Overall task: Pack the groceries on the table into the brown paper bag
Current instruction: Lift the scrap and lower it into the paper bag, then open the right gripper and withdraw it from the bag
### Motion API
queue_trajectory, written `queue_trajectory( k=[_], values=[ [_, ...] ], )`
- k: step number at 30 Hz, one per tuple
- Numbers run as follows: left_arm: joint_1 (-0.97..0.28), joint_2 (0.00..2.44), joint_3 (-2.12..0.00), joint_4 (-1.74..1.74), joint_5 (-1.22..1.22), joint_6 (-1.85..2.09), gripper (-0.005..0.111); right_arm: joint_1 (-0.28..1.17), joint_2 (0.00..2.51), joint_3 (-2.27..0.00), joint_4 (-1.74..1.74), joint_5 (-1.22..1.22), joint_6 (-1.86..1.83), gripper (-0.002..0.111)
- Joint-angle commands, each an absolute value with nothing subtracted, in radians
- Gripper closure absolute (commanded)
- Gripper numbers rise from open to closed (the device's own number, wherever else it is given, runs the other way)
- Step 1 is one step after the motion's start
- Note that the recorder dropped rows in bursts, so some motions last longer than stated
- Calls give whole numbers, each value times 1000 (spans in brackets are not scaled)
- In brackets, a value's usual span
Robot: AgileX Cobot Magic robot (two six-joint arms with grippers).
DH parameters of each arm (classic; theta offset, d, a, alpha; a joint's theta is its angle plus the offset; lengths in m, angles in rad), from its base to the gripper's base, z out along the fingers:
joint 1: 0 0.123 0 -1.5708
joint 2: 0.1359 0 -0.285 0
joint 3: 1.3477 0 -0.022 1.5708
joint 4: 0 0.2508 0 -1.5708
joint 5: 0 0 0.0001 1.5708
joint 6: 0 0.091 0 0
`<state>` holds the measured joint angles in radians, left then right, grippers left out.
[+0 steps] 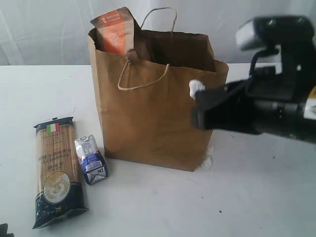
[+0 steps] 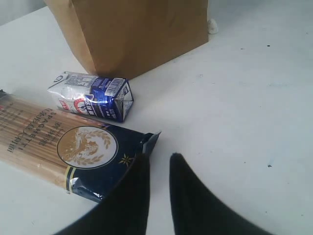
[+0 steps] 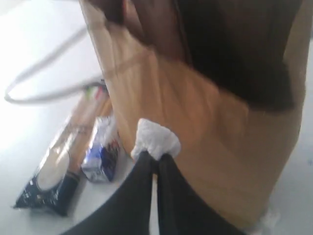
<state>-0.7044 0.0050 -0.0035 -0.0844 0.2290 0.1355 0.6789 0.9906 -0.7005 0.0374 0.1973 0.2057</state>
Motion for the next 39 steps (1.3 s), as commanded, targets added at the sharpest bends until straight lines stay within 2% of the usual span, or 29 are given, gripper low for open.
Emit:
queue_trajectory(
  k=[1,16,39],
  values=[
    [-710,0,0,-88,234,134,85,678,987,-810,11,189,131,108],
    [-710,0,0,-88,234,134,85,644,1314,-1180,-115,390,73,108],
    [-710,0,0,-88,234,134,85,599,1491,-1354,-236,645,116,108]
  ],
)
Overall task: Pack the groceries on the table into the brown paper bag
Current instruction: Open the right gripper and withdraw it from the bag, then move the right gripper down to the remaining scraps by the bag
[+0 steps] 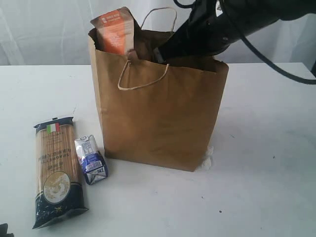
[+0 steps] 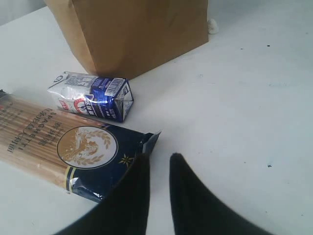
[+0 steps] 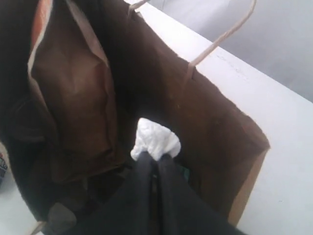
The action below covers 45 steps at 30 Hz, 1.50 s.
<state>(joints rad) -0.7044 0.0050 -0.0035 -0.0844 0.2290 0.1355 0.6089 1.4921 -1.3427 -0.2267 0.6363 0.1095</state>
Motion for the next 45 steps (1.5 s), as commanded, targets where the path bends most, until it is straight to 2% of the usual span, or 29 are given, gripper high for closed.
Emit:
queue_trajectory(
  k=[1,2,5,8,13,18,32,45],
  values=[
    [-710,0,0,-88,234,134,85,599,1491,-1354,-234,648,116,108],
    [-710,0,0,-88,234,134,85,599,1491,-1354,-232,648,116,106],
    [-710,0,0,-88,234,134,85,599,1491,-1354,-213,648,116,84],
    [-710,0,0,-88,234,134,85,599,1486,-1354,-211,648,116,55],
    [-710,0,0,-88,234,134,85,599,1394,-1354,-235,590,116,54],
    [-710,0,0,-88,234,134,85,597,1260,-1327,-319,658,147,54],
    [-710,0,0,-88,234,134,85,501,968,-1017,-434,673,411,54],
    [-710,0,0,-88,234,134,85,500,882,-692,-254,618,426,54]
  ],
)
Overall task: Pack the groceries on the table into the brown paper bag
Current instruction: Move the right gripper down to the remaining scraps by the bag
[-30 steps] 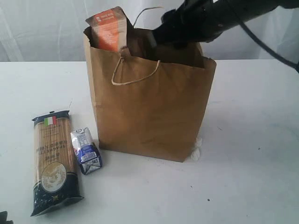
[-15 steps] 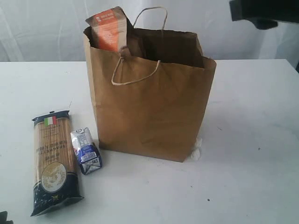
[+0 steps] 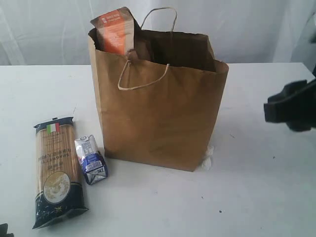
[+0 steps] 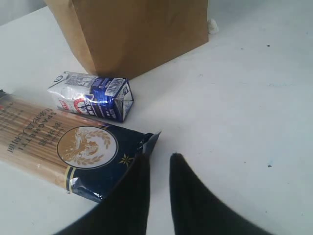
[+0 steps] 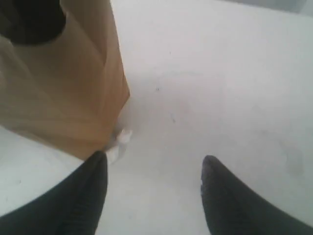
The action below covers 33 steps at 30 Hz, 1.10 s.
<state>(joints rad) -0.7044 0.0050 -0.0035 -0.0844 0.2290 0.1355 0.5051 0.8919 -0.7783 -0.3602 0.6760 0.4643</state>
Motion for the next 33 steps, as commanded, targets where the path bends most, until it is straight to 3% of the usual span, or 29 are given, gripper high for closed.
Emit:
queue_trajectory(
  k=[1,12,20,25,33],
  values=[
    [-710,0,0,-88,234,134,85,500,882,-672,-214,601,377,54],
    [-710,0,0,-88,234,134,85,500,882,-546,-87,532,79,54],
    [-710,0,0,-88,234,134,85,500,912,-546,-86,399,63,54],
    [-710,0,0,-88,234,134,85,500,1033,-546,-86,376,63,54],
    [-710,0,0,-88,234,134,85,500,1267,-546,-78,139,63,54]
  ],
)
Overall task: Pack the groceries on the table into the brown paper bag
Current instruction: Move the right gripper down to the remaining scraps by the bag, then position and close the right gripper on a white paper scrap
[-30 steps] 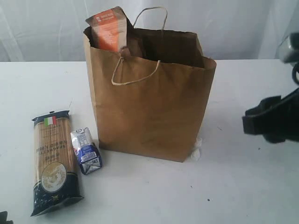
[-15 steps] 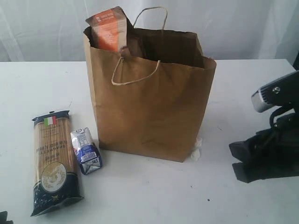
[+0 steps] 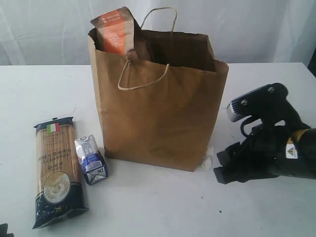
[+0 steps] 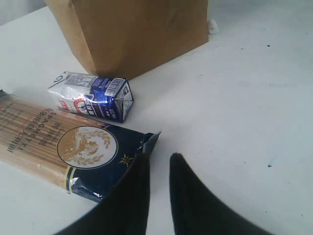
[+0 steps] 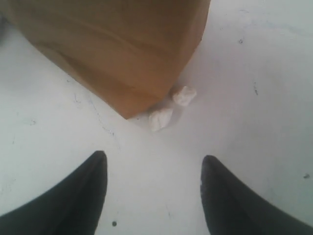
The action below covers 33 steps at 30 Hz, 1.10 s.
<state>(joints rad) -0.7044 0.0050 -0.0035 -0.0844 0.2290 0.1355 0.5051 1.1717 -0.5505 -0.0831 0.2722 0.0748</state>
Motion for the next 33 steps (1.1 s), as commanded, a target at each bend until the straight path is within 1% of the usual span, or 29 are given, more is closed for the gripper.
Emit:
queue_trajectory(
  k=[1,7,13,33],
  values=[
    [-710,0,0,-88,234,134,85,500,1290,-546,-78,116,63,54],
    [-710,0,0,-88,234,134,85,500,1401,-552,-60,0,88,54],
    [-710,0,0,-88,234,134,85,500,1471,-602,-34,145,89,54],
    [-710,0,0,-88,234,134,85,500,1692,-715,-48,183,-50,54]
  ],
)
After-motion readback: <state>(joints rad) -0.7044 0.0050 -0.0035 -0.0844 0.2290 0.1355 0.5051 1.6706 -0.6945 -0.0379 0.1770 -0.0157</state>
